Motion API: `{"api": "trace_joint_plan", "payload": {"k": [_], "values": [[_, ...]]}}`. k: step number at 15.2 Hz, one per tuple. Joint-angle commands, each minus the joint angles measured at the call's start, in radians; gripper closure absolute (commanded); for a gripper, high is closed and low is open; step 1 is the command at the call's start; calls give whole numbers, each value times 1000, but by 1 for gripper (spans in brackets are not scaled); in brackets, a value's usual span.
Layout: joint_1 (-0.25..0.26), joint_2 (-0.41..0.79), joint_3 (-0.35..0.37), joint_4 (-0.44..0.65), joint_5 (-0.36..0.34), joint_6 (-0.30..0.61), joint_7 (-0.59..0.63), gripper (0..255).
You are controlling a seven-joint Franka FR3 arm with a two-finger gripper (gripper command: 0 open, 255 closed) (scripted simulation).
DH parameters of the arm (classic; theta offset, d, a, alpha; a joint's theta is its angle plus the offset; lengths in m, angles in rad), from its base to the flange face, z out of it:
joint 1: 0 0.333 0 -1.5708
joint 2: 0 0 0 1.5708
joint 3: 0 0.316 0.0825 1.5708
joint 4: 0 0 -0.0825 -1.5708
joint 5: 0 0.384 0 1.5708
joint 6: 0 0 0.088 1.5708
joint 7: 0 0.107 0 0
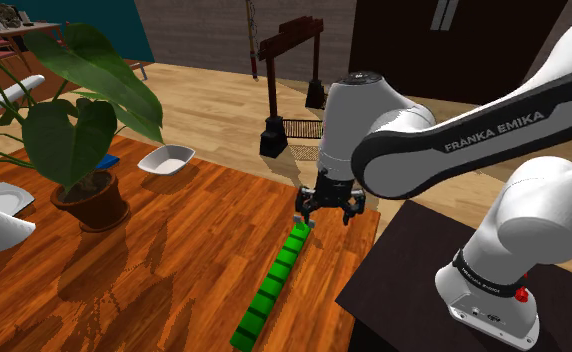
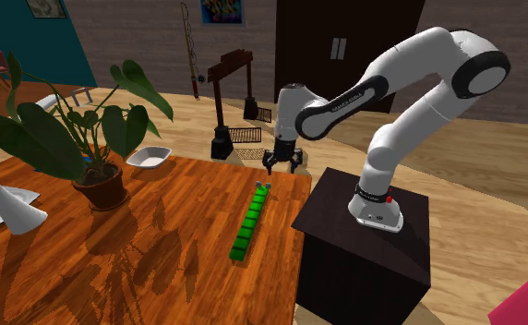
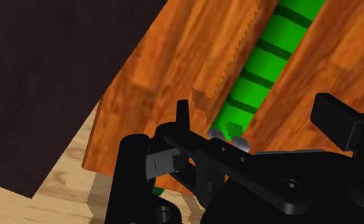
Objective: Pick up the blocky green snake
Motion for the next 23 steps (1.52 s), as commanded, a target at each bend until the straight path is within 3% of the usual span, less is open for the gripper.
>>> {"api": "trace_joint_plan", "payload": {"k": [1, 4, 6, 8, 10, 12, 14, 23], "values": [[-37, 95, 71, 20, -7, 82, 97, 0], [-114, 244, 187, 63, -69, 188, 268, 0], [-186, 357, 270, 99, -165, 255, 415, 0], [-267, 491, 346, 142, -339, 311, 613, 0], [-295, 649, 355, 198, -595, 337, 867, 0], [-215, 781, 264, 266, -789, 336, 1071, 0], [-111, 881, 157, 337, -892, 333, 1207, 0], [-9, 988, 32, 366, -1025, 398, 1307, 0]]}}
